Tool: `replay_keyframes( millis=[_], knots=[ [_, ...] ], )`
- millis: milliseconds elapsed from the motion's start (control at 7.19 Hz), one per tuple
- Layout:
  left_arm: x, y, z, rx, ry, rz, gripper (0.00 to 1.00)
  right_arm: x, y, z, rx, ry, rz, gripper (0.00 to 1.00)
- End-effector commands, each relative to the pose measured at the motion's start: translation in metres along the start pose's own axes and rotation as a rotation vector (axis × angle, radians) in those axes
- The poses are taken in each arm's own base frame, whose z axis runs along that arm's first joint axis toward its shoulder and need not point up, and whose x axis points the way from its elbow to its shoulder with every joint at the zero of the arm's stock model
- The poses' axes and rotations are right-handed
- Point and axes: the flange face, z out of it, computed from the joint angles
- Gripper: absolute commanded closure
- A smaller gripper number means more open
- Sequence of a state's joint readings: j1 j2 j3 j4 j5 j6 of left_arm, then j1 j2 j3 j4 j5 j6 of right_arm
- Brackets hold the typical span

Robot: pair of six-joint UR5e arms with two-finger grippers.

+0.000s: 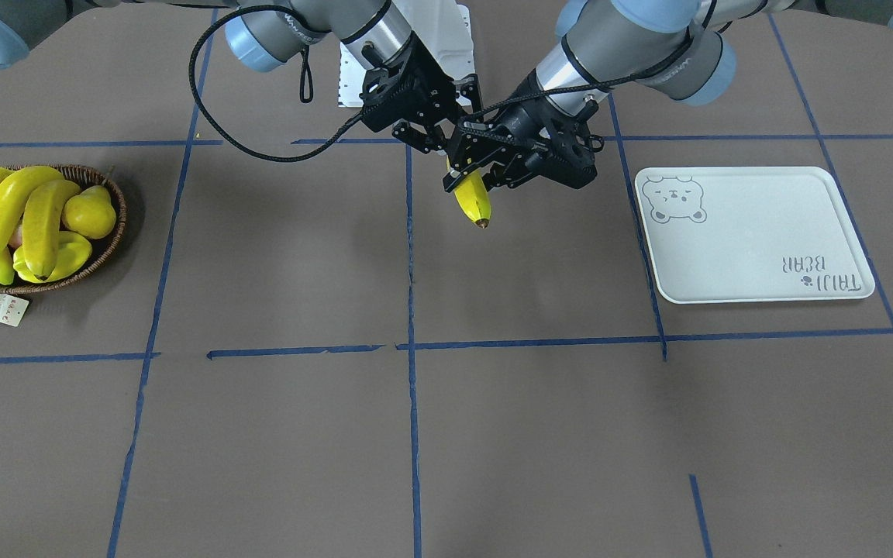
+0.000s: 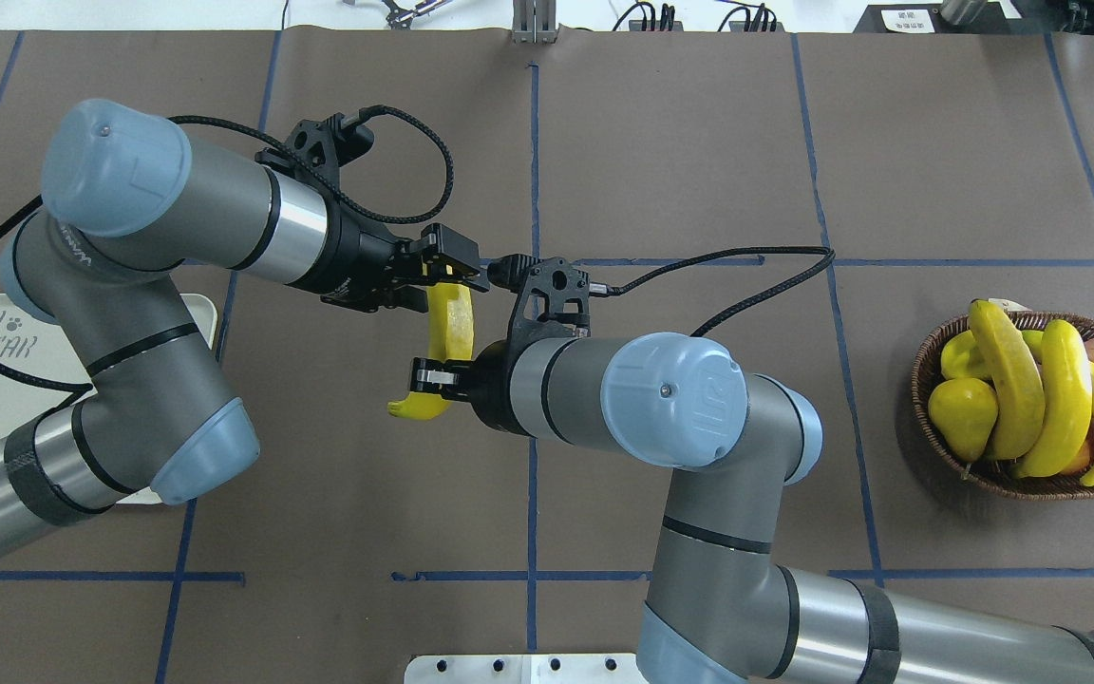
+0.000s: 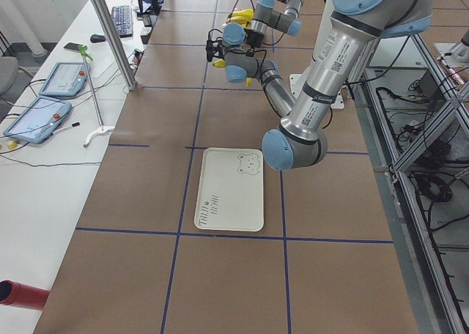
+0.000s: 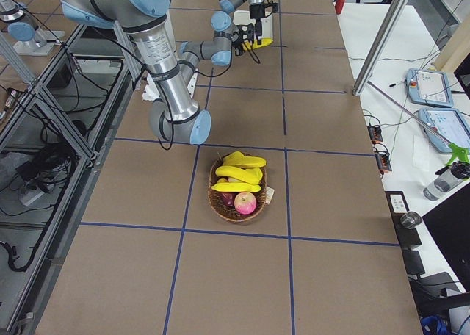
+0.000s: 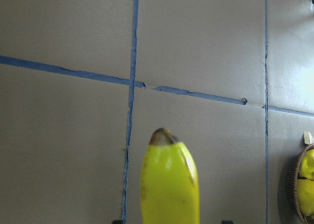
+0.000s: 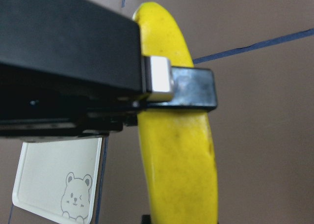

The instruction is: Transfer all bananas from basket to plate

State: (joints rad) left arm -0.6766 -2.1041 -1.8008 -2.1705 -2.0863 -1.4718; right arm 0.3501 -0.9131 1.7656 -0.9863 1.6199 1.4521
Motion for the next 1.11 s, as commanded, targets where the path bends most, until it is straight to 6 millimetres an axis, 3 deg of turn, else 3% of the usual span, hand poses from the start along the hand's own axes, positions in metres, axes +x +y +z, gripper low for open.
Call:
replay_keyframes(
  millis=[0, 139, 695, 834, 973],
  knots=[
    [-0.002, 0.0, 0.001, 0.0, -0.002, 0.003, 1.0, 0.0, -0.001, 0.0, 0.001, 0.0, 0.004, 0.31],
    [-0.002, 0.0, 0.0, 0.0, -0.003, 0.002, 1.0, -0.001, -0.001, -0.001, 0.001, -0.002, 0.007, 0.01],
    [-0.011, -0.005, -0.002, 0.016, -0.018, -0.007, 1.0, -0.004, -0.002, -0.031, -0.024, -0.036, 0.003, 0.01],
    [-0.027, -0.006, 0.0, 0.022, -0.05, -0.032, 1.0, 0.01, -0.008, -0.044, -0.048, -0.031, 0.005, 0.01],
    [-0.063, -0.009, -0.008, 0.031, -0.093, -0.057, 1.0, 0.031, -0.02, -0.059, -0.084, 0.009, 0.012, 0.01]
  ],
)
